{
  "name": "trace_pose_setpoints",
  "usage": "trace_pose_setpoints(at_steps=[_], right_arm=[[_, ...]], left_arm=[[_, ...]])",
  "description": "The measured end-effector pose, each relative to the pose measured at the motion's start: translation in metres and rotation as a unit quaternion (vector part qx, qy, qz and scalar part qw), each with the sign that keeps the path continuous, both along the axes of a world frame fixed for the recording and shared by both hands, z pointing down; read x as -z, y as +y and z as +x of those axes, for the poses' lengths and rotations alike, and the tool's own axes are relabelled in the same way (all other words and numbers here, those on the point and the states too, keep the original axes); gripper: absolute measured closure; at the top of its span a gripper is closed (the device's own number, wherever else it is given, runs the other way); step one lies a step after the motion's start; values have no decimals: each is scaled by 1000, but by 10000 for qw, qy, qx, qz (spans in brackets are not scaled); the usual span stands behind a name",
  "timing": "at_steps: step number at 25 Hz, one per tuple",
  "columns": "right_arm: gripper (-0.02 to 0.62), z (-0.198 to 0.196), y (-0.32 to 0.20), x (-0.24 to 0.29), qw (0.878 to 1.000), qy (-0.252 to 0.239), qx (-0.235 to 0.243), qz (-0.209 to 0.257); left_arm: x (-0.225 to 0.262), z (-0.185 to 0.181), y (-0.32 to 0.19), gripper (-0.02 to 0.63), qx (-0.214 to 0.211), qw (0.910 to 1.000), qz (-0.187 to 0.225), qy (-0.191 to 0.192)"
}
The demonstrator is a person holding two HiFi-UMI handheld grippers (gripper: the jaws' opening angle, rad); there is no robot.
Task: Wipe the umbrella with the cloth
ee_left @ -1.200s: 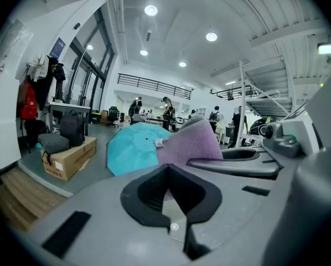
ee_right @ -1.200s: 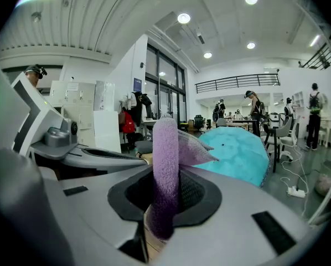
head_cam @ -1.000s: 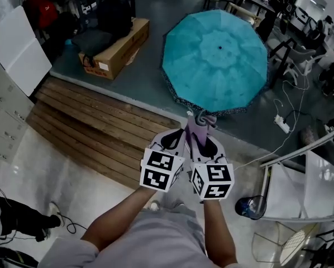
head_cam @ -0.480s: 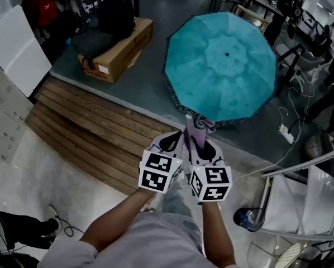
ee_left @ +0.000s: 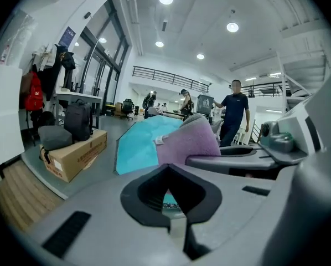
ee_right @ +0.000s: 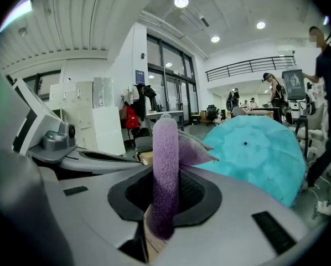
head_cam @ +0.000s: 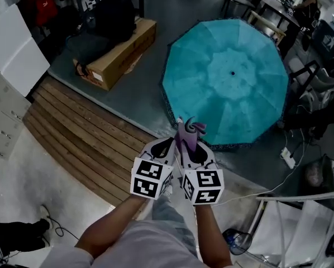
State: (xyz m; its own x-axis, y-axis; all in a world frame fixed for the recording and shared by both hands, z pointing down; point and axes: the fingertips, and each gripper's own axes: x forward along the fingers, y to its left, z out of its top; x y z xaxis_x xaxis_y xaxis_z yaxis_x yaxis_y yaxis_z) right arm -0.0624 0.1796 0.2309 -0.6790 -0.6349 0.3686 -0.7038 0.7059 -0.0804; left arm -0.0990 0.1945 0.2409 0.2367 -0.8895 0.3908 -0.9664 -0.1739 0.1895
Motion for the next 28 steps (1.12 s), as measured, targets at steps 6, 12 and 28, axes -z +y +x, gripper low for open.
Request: trace_pose_setpoints(at_steps=[6,12,28], right_arm=[[523,0,-63,-6,9996,-91,217,-123],[523,4,-96,-7,9988,-176,399,-204],[523,-18,-160,-24,9951,-466,744,-460]], left_arm=[[-6,5,-63,603,123,9998,-112,-71],[-7,3,-99,602,274,9989,-175,-334],[-20,-30,-165,601,491,9971,-199,-552]])
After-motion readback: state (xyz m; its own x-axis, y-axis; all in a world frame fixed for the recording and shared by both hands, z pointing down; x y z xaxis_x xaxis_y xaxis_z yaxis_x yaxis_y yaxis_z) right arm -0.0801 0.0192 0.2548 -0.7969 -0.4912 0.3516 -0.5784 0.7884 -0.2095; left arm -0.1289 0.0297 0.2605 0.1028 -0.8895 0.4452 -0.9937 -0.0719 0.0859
